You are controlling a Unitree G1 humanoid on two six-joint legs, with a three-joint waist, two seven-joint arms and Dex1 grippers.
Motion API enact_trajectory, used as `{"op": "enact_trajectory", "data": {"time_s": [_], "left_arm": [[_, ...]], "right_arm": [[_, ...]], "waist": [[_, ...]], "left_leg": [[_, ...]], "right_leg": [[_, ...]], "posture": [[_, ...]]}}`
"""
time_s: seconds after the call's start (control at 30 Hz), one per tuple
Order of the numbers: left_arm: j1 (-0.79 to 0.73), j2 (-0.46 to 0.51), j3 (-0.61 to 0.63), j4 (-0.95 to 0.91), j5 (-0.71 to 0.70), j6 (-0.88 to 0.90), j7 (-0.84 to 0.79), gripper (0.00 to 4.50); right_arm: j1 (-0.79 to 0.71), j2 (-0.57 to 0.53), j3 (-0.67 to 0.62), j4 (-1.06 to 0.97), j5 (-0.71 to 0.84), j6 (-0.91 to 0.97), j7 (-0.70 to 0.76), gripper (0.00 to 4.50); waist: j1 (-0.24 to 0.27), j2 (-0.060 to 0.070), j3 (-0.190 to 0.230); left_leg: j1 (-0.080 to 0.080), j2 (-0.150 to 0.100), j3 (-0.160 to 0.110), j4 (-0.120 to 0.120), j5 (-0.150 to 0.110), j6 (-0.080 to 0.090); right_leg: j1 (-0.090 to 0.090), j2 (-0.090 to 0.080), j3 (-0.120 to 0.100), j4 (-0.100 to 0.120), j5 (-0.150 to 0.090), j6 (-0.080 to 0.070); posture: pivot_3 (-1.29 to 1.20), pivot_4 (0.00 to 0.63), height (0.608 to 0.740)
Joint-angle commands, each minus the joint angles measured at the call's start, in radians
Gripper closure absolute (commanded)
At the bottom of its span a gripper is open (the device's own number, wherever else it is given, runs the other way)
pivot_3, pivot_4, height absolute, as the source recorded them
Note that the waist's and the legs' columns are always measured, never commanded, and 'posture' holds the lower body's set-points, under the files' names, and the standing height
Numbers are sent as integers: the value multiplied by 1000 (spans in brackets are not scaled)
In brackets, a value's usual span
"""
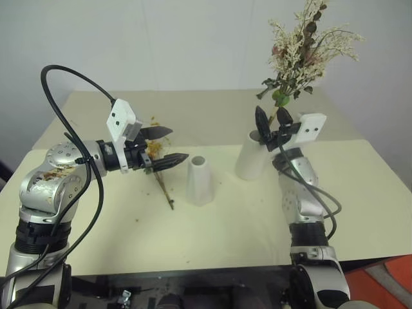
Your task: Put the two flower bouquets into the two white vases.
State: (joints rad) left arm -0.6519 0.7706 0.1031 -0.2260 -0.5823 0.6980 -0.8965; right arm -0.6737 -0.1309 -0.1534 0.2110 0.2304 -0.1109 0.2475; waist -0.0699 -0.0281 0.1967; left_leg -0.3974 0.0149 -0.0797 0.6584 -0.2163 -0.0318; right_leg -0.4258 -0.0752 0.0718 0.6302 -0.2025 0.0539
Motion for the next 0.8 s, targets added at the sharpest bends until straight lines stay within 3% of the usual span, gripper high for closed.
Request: {"op": "enact_trajectory", "data": {"time_s": [0.03,0.2,0.37,0.5,0.8], "left_arm": [[-6,15,25,-12,4,-26,-3,0],[-12,5,23,6,8,-41,-2,0],[-12,2,16,14,12,-45,-1,0],[-6,28,-9,5,45,-50,-9,0],[4,29,10,-21,32,-30,-5,0]], "right_arm": [[19,-5,16,-105,-16,18,-23,9],[101,-5,40,-231,9,69,-5,9],[182,-88,106,-321,-58,108,62,9],[151,-172,103,-329,-142,266,11,9],[104,-379,58,-449,-131,444,113,9]], "waist": [[0,0,0],[1,0,0],[1,0,0],[0,0,0],[2,0,0]], "left_leg": [[0,0,0,0,0,0],[0,0,0,0,0,0],[0,0,0,0,0,0],[0,0,0,0,0,0],[-1,0,0,0,0,0]], "right_leg": [[0,0,0,0,0,0],[0,0,0,0,0,0],[0,0,0,0,0,0],[0,0,0,0,0,0],[0,0,0,-2,0,0]], "posture": [[0,150,740],[0,150,740],[0,150,740],[0,150,740],[0,150,740]]}}
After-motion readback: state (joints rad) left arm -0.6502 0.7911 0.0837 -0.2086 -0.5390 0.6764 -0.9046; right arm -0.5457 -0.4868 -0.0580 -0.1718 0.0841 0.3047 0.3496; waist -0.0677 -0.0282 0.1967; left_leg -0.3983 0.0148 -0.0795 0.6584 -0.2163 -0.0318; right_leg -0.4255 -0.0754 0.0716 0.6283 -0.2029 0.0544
